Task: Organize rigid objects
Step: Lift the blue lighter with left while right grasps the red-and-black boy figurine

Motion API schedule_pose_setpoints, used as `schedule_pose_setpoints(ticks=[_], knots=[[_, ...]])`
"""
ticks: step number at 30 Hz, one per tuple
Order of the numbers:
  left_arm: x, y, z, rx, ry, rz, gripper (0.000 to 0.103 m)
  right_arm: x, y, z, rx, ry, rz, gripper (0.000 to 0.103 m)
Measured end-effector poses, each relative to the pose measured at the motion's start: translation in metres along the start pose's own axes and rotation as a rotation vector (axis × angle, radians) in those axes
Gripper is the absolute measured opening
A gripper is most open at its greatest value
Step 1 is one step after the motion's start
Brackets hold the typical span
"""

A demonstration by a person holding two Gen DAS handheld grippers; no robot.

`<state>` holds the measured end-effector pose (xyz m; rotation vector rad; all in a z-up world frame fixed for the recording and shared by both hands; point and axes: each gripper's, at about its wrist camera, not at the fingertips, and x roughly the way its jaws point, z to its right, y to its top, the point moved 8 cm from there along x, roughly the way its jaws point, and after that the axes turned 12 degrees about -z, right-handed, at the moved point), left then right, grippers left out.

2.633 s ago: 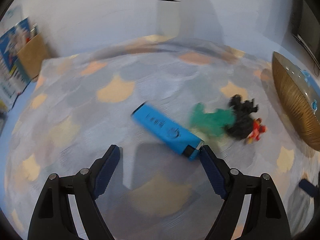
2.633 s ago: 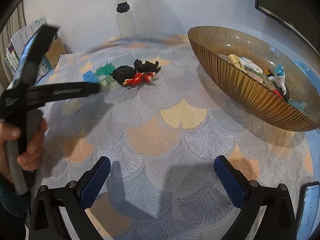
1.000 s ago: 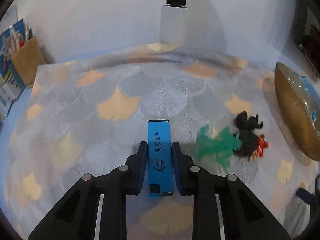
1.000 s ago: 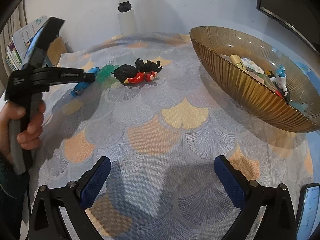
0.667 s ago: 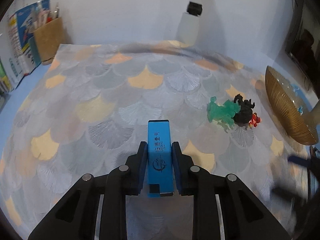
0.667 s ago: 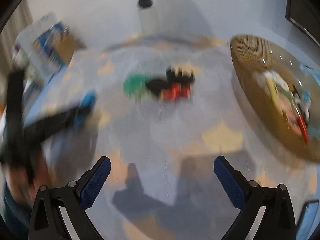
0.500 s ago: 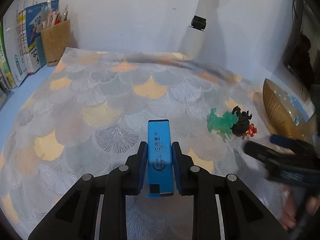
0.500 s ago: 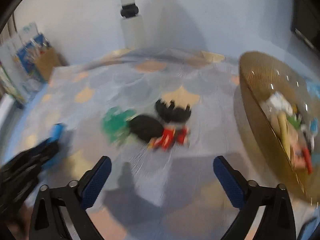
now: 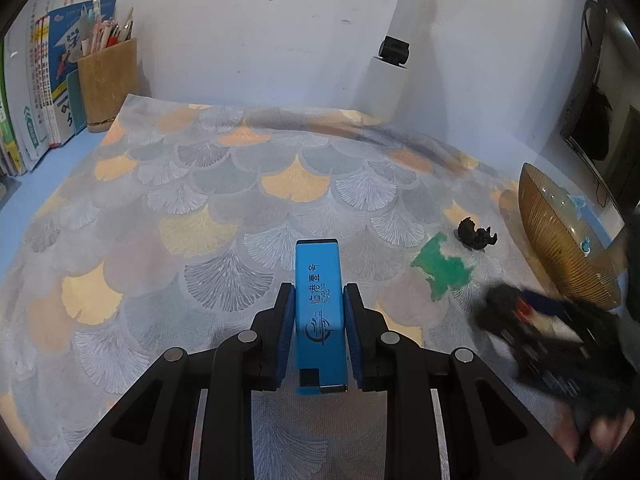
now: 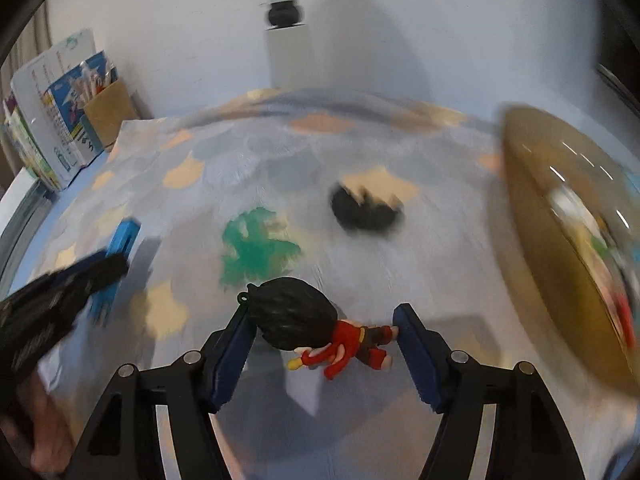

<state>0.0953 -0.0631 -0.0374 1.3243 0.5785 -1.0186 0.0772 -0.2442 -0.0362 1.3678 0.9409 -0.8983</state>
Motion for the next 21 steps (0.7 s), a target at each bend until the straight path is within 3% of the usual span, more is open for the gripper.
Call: schedule_pose_setpoints(ticks=[2,5,9,11,14,18,21], knots=[[0.000,0.000,0.000,-0.002,0.001,0.000,0.021,-0.010,-0.024,0.015,0.083,-0.072,-0.028,0.069],[0.000,0.000,0.000,0.001,0.004,0.001,0.021,-0.020,-0.046,0.023,0.166,-0.056,-0.048,0.070],[0.001,-0.001,0.000,0.007,-0.003,-0.008,0.021,-0.033,-0.069,-0.006,0.094,0.195,-0.122,0.079],[0.001,-0.001,0.000,0.008,-0.006,-0.013,0.021,-0.038,-0.082,-0.013,0.051,0.254,-0.134,0.080],[0.000,-0.001,0.000,0.008,-0.008,-0.007,0.021,-0.043,-0.097,-0.008,-0.006,0.193,-0.095,0.081],[0.001,-0.001,0.000,0.004,-0.003,-0.011,0.022,-0.040,-0.091,-0.021,-0.111,0.182,-0.073,0.081],[0.004,-0.002,-0.001,0.004,-0.001,-0.026,0.022,-0.028,-0.087,-0.021,-0.198,0.050,-0.057,0.081]])
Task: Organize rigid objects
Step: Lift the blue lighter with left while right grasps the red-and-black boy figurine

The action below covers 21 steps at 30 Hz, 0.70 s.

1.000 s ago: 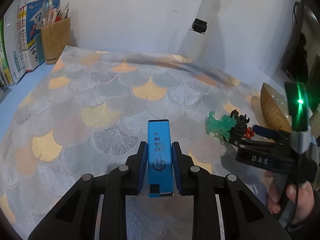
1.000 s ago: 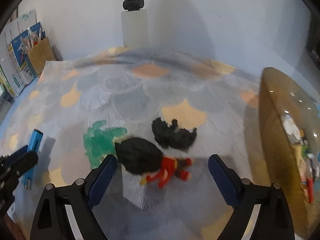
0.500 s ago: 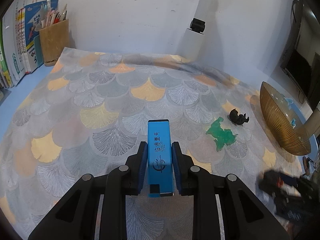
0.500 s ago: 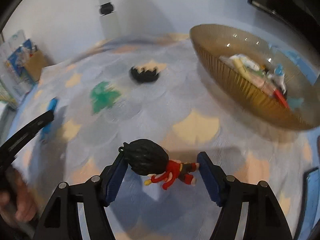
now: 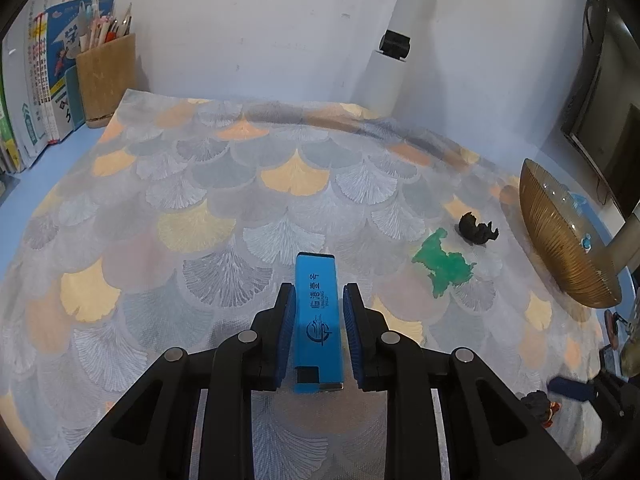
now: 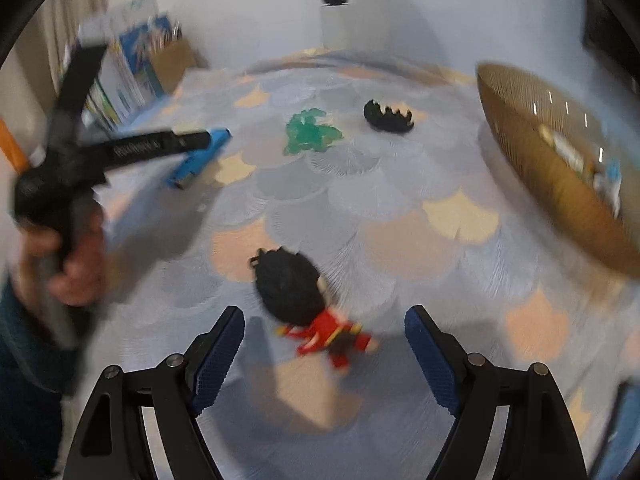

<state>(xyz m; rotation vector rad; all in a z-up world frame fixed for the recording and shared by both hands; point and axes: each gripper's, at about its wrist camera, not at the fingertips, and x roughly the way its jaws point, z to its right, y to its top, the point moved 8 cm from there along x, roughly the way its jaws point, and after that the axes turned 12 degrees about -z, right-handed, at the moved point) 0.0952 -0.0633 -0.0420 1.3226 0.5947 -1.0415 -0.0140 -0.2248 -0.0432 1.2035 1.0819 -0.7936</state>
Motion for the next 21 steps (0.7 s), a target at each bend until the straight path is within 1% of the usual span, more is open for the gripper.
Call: schedule_pose_setpoints(ticks=[1,2,3,6,10,13,15,16,17,18,21], knots=[[0.001,-0.001,0.000,0.001,0.000,-0.008,0.023,0.000,-0.005,0.004,-0.017,-0.022,0.003,0.081],[0.003,-0.001,0.000,0.002,0.001,-0.017,0.028,0.000,-0.001,0.001,-0.028,-0.032,0.032,0.082],[0.003,-0.002,0.001,0.004,0.001,-0.020,0.034,0.003,0.001,0.003,-0.020,-0.019,0.040,0.082],[0.006,-0.004,0.003,0.017,0.014,-0.036,0.036,0.000,-0.002,0.006,-0.001,-0.018,0.060,0.083],[0.008,-0.005,0.005,0.039,0.059,-0.041,0.036,-0.001,-0.001,0.009,0.011,0.009,0.072,0.083],[0.008,-0.006,0.007,0.060,0.080,-0.043,0.042,-0.002,-0.003,0.009,0.011,0.011,0.078,0.081],[0.008,-0.007,0.007,0.067,0.094,-0.045,0.048,-0.002,-0.004,0.007,0.005,0.009,0.083,0.077],[0.008,-0.007,0.006,0.067,0.099,-0.048,0.052,-0.002,-0.004,0.007,0.003,0.007,0.083,0.076],[0.008,-0.007,0.005,0.065,0.104,-0.051,0.064,-0.003,-0.004,0.006,-0.002,0.009,0.083,0.076],[0.008,-0.008,0.004,0.061,0.109,-0.055,0.073,-0.003,-0.003,0.005,-0.008,0.013,0.081,0.076],[0.006,-0.007,0.002,0.055,0.114,-0.043,0.073,0.000,0.001,0.000,-0.046,-0.004,0.062,0.075]])
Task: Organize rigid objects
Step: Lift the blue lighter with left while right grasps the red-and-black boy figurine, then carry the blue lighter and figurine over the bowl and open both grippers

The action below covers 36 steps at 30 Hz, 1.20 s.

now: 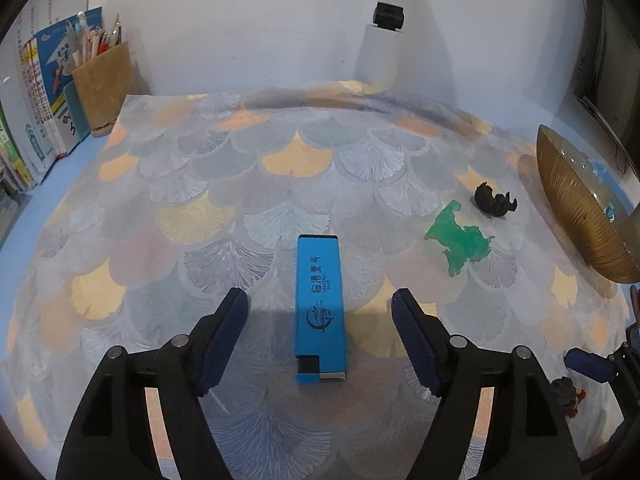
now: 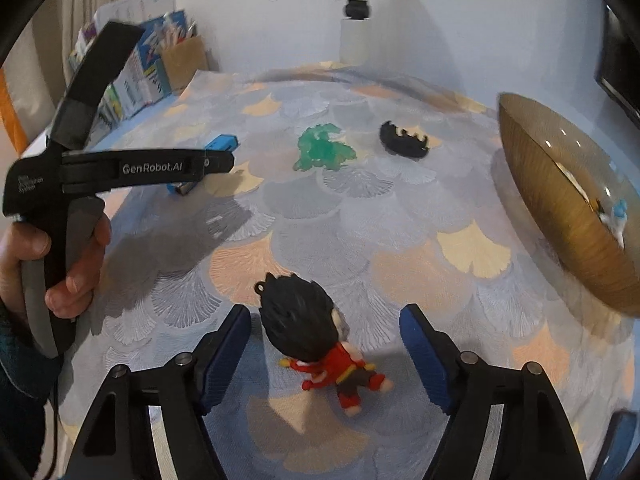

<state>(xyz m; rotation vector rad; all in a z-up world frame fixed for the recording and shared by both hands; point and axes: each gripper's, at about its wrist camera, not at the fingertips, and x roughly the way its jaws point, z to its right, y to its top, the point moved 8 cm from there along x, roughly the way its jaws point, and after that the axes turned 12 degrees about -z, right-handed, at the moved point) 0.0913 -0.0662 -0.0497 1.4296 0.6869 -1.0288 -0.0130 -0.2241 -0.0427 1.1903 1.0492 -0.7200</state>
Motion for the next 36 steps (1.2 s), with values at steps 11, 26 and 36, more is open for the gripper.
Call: schedule_pose_setpoints(ticks=[11,26,36], knots=[[0.002,-0.003,0.008,0.044,0.044,0.002,0.021,-0.003,0.003,-0.008,-0.029,0.051,0.050,0.035],[-0.032,-0.043,0.044,0.073,-0.143,0.001,0.021,-0.051,-0.025,0.060,0.240,0.197,0.151,0.031],[-0.024,-0.059,0.058,0.086,-0.130,-0.037,0.021,-0.040,-0.048,0.061,0.200,0.191,0.073,0.031]])
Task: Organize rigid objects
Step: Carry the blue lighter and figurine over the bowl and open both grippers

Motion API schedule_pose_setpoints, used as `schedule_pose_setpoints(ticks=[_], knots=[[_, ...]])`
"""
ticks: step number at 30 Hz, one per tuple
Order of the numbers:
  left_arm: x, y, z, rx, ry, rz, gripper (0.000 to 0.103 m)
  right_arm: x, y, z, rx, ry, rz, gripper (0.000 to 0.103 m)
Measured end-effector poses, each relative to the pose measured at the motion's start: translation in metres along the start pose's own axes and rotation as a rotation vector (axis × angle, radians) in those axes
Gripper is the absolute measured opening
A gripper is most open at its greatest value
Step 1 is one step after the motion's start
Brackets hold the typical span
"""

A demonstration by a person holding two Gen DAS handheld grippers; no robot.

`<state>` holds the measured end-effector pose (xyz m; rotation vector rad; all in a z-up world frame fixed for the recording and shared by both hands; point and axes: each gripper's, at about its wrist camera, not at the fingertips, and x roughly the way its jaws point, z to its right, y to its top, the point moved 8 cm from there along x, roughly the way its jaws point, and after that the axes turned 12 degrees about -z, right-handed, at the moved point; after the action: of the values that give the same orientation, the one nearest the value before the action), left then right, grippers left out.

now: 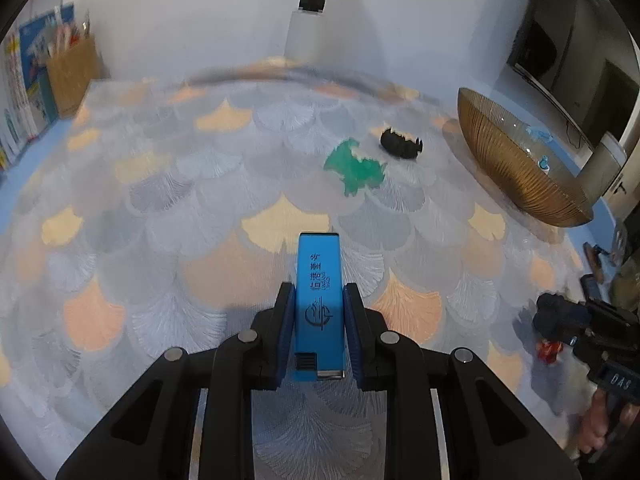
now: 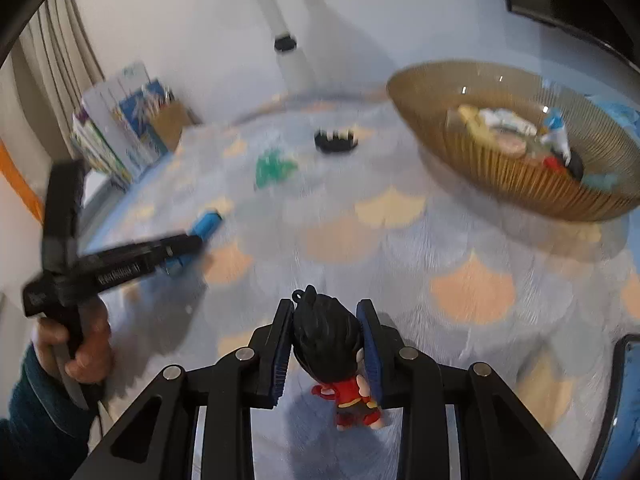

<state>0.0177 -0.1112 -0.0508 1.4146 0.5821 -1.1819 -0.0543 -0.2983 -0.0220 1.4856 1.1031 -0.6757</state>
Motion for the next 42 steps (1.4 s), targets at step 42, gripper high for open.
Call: schedule_pose_setpoints(ticks=[42], knots=[[-0.023,0.151,0.224,0.177,-0.221,0.093,0.022,-0.152,0.113,0.149,0.232,-0.152,0.168,0.030]])
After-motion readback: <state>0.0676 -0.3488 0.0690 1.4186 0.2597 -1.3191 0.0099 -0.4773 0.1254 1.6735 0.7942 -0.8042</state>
